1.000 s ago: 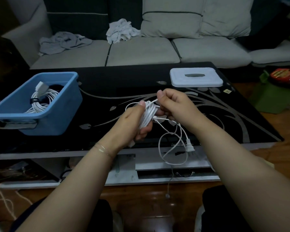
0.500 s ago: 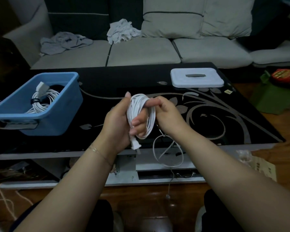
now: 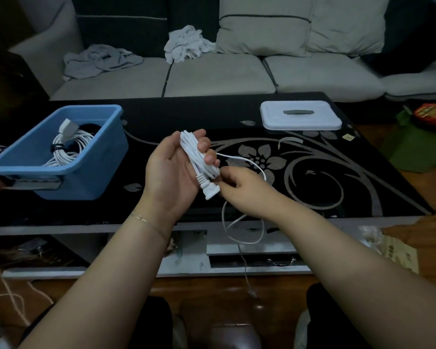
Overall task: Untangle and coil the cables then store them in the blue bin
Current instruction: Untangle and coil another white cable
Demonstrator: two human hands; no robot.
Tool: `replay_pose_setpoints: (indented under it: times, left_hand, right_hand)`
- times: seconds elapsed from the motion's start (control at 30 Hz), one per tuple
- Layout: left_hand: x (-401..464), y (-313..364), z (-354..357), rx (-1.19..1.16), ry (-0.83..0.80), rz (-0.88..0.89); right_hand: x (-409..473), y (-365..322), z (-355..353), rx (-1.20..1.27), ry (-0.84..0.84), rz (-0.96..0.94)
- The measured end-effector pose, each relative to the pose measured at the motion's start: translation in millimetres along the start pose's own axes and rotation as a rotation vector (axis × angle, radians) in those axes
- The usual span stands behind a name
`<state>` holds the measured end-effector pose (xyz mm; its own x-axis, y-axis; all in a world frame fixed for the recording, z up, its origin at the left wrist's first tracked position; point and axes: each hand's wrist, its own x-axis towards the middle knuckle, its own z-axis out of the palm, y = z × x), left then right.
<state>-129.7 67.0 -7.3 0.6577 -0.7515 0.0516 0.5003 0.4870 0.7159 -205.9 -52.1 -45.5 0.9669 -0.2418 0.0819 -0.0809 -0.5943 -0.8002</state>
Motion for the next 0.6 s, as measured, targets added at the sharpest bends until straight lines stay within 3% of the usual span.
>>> replay_pose_setpoints:
  times: [0.33,0.6]
  left_hand:
    - [5,0,-5,0.244,0.106,0.153]
    - [6,-10,-3,0.658,0.010,0.211]
  right_hand:
    - [-8,-7,-8,0.107,-0.146,-0.020]
    - [-9,-7,-18,0.127,-0.133,-0.022]
